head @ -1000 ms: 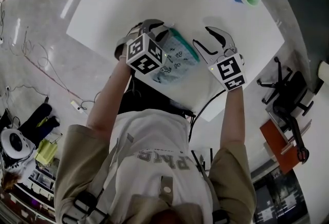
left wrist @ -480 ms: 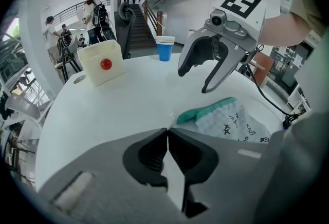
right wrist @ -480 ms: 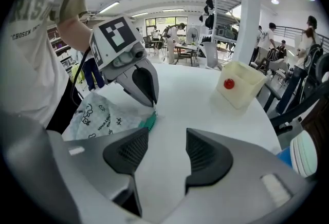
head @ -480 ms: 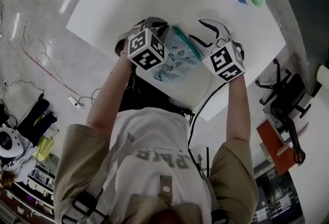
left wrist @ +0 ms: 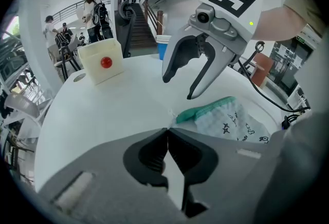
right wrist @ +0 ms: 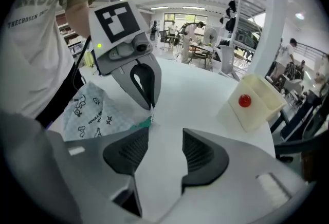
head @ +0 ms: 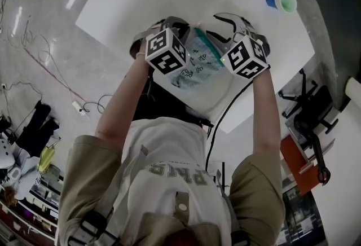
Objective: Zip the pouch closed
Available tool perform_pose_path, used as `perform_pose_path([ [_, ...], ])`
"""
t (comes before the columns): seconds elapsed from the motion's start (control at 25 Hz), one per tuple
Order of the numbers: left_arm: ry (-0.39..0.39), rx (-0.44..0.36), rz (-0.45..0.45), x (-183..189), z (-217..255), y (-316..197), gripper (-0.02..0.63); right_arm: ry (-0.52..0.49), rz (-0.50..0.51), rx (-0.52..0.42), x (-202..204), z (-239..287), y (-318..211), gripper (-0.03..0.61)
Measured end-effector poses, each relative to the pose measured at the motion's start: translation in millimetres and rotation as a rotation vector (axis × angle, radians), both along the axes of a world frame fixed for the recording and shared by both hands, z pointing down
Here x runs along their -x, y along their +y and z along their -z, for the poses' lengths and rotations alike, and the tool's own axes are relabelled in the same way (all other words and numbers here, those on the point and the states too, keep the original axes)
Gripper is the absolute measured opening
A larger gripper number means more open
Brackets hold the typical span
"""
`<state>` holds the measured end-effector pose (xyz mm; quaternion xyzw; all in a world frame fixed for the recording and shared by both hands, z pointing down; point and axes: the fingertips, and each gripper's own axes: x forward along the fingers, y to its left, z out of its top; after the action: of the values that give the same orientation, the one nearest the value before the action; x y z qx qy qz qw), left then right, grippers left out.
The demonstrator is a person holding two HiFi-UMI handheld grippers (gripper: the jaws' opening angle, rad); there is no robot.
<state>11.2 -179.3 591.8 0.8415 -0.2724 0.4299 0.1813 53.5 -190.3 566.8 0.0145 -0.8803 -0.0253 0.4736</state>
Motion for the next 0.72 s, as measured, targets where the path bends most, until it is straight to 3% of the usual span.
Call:
perform_pose_path([
  [0.44,0.009,0.009,0.009,2.0,-1.3,-0.1,0.012,0.245,0.554,-0.168,21.7,-30.7,16.0,0.163],
  [0.56,0.012,0.011,0.012,0.9,-1.3,-0.5,0.012,0.292,0.637,-0.189,20.6,-35.2,17.0,0.161],
  [0.72,0.015,0.012,0.016,2.1,-0.6,0.2,0.012,0.304,0.664,-0.156,21.4,-34.6,19.1,0.156],
])
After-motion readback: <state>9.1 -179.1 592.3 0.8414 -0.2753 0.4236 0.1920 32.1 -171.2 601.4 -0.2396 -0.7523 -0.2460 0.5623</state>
